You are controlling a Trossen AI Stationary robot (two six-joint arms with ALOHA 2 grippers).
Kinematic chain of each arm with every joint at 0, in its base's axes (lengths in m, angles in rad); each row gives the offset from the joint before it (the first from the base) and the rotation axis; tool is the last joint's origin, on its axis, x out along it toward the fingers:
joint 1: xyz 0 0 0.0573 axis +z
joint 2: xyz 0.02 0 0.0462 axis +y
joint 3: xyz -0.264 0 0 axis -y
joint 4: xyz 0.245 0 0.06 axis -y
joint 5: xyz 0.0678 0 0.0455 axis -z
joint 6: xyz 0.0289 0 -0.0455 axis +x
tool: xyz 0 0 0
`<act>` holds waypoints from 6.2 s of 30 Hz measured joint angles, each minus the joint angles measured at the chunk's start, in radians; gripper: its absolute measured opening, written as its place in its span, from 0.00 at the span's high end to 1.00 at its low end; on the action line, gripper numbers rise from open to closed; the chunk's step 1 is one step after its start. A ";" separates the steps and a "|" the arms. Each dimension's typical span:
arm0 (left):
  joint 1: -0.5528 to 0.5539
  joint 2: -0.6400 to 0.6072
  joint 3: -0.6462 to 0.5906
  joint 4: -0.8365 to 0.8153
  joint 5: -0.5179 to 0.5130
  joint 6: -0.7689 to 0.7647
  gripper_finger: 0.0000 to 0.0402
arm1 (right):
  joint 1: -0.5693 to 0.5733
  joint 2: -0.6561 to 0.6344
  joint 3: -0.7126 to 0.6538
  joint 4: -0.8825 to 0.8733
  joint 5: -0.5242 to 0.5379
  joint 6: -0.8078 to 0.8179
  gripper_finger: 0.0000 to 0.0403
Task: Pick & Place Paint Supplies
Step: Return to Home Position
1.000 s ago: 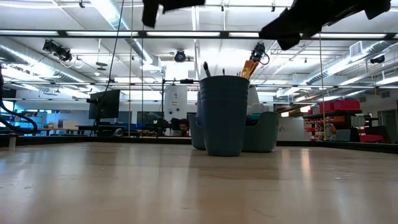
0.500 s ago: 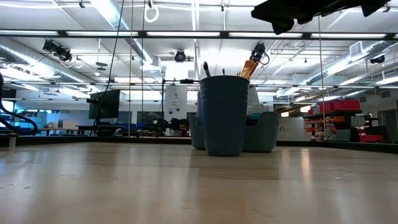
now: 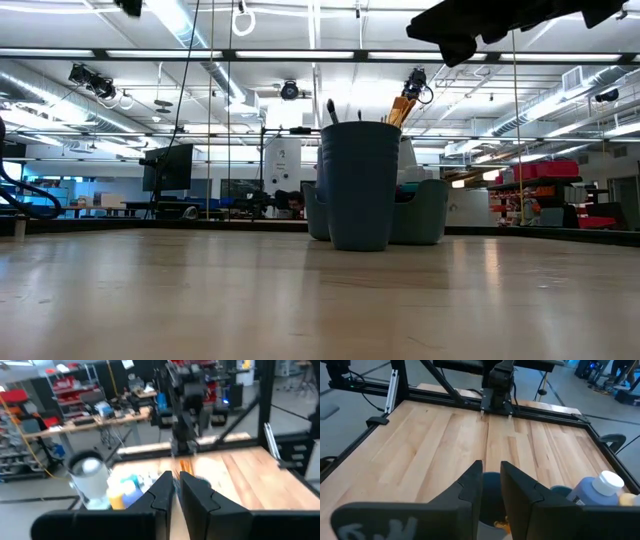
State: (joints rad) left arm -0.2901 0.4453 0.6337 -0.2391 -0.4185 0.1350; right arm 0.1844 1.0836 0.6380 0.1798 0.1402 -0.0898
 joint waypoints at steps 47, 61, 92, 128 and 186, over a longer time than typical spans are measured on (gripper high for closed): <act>0.000 -0.434 -0.449 0.347 0.005 0.077 0.90 | -0.006 -0.329 0.000 0.035 -0.050 0.051 0.82; 0.000 -0.433 -0.448 0.498 0.154 -0.047 0.90 | -0.006 -0.438 -0.096 0.064 -0.083 0.075 0.82; 0.000 -0.433 -0.328 0.493 0.168 0.139 0.90 | -0.007 -0.883 -0.410 0.096 -0.008 0.087 0.82; 0.000 -0.433 -0.362 0.475 0.037 0.099 0.90 | -0.007 -1.083 -0.237 -0.427 -0.148 0.023 0.82; 0.000 -0.433 -0.626 0.335 -0.143 0.111 0.90 | -0.006 -1.069 -0.622 -0.170 -0.156 0.081 0.82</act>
State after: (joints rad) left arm -0.2901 0.0128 0.0078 0.0963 -0.5613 0.2459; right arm 0.1783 0.0143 0.0162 0.0097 -0.0162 -0.0086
